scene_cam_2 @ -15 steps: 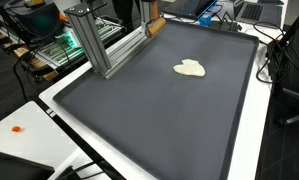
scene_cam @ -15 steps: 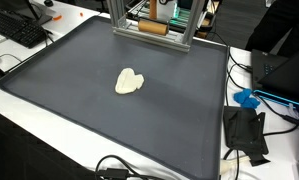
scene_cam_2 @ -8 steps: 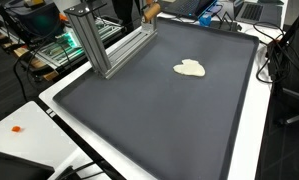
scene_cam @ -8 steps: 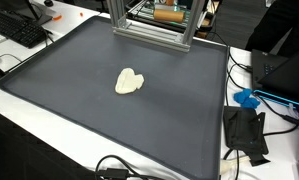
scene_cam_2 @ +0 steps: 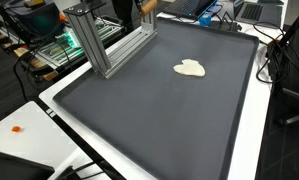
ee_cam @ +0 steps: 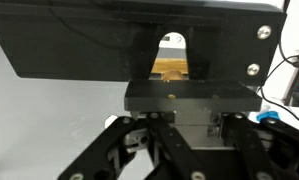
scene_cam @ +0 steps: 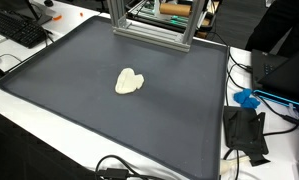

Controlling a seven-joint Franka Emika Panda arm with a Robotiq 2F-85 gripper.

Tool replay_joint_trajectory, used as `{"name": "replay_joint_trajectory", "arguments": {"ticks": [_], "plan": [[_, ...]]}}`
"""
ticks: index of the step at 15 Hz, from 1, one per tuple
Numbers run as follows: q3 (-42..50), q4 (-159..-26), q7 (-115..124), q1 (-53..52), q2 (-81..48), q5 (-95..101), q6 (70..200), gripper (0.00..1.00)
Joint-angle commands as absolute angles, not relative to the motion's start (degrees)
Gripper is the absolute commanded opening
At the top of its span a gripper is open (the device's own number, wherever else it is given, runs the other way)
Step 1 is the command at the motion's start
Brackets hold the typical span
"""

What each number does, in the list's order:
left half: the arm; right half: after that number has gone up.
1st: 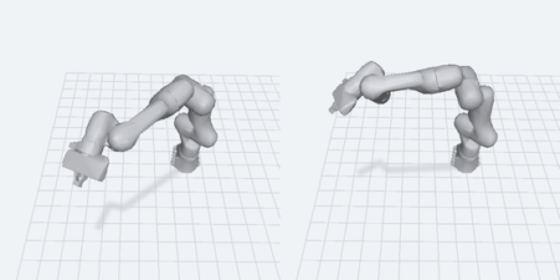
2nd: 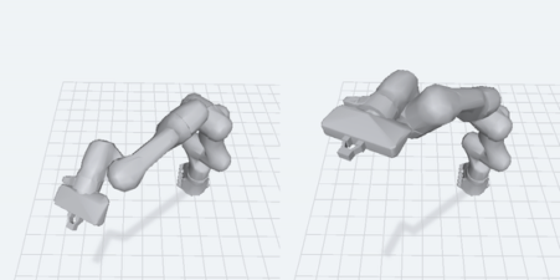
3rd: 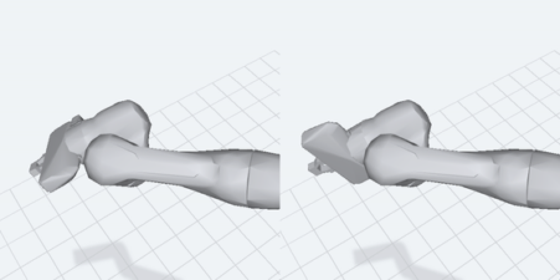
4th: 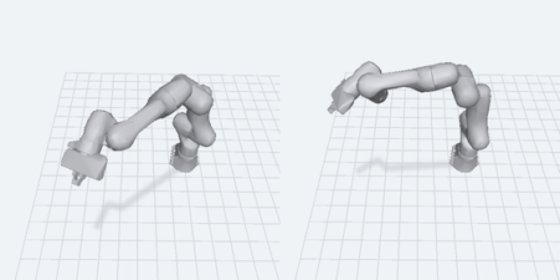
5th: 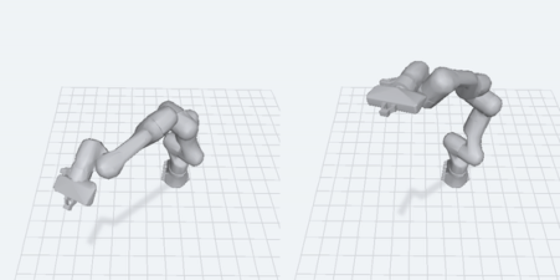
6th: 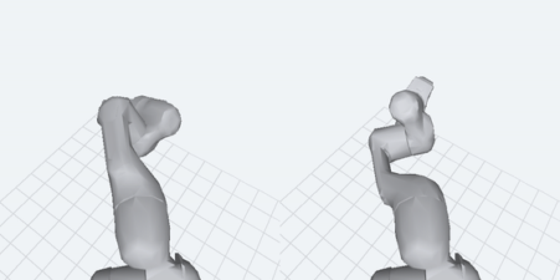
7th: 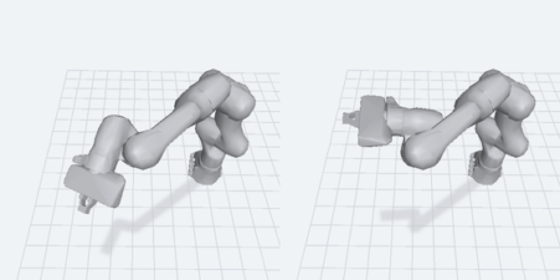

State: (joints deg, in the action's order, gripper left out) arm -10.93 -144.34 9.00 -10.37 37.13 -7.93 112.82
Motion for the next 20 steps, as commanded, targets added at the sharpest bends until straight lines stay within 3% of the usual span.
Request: {"name": "replay_joint_trajectory", "arguments": {"ticks": [1, 20], "plan": [[-11.3, -147.4, 10.1, -10.4, 40.8, -8.4, 112.5, 0.22], [-9.7, -150.7, 6.4, -11.2, 41.6, -8.6, 111.7, 0.22]]}}
